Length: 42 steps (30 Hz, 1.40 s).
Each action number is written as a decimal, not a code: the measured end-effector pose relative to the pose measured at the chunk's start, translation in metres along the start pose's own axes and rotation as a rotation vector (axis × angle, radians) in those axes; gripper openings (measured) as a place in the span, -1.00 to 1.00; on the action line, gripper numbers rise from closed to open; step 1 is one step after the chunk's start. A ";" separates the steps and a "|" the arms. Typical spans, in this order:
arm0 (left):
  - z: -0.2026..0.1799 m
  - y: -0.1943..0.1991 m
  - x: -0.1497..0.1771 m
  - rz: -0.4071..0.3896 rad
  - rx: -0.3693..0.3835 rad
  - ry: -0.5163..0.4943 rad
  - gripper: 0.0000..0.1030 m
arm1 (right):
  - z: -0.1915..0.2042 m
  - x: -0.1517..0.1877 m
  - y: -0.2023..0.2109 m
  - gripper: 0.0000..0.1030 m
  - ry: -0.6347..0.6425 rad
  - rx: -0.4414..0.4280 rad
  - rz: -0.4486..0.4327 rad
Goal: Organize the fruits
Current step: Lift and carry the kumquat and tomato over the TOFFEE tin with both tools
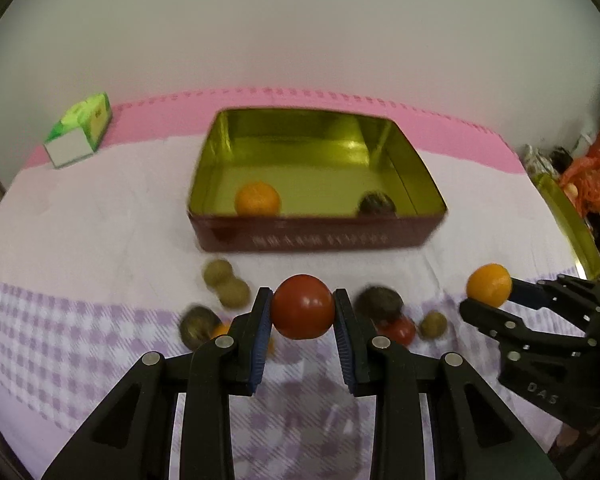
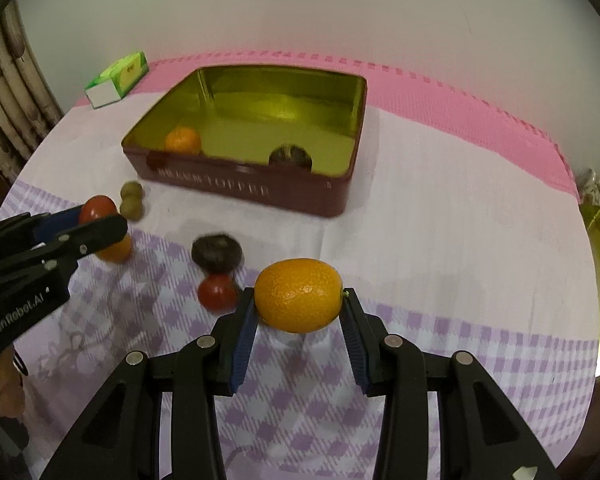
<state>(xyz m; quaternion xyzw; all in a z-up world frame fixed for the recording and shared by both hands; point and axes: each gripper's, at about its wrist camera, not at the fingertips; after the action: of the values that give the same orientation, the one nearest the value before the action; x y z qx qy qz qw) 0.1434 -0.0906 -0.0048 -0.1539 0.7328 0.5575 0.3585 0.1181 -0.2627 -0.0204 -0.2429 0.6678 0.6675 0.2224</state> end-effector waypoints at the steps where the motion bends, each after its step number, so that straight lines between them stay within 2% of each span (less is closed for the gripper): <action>1: 0.003 0.000 -0.006 -0.011 -0.007 0.001 -0.40 | 0.001 -0.003 0.000 -0.26 0.002 0.000 -0.006; 6: 0.017 -0.007 -0.029 -0.048 -0.033 -0.002 -0.40 | 0.001 -0.029 -0.002 -0.26 0.003 -0.007 -0.048; 16: 0.032 -0.045 -0.055 -0.034 -0.041 0.006 -0.40 | 0.001 -0.068 -0.035 -0.26 0.010 -0.004 -0.057; 28: 0.033 -0.076 -0.051 0.012 -0.064 -0.004 -0.40 | 0.003 -0.078 -0.073 -0.26 0.012 -0.001 -0.016; 42: 0.037 -0.092 -0.048 0.035 -0.086 -0.002 -0.40 | 0.006 -0.079 -0.087 -0.26 0.005 -0.001 -0.001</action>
<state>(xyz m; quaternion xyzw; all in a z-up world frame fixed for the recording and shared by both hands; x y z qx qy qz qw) 0.2474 -0.0948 -0.0409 -0.1557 0.7104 0.5949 0.3423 0.2339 -0.2541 -0.0393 -0.2451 0.6680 0.6670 0.2209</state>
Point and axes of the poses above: each gripper's, at about its wrist camera, not at the fingertips, and y roughly against the way its jaws point, z to its left, x to its underside, and after that the axes turned 9 degrees about -z, right-handed
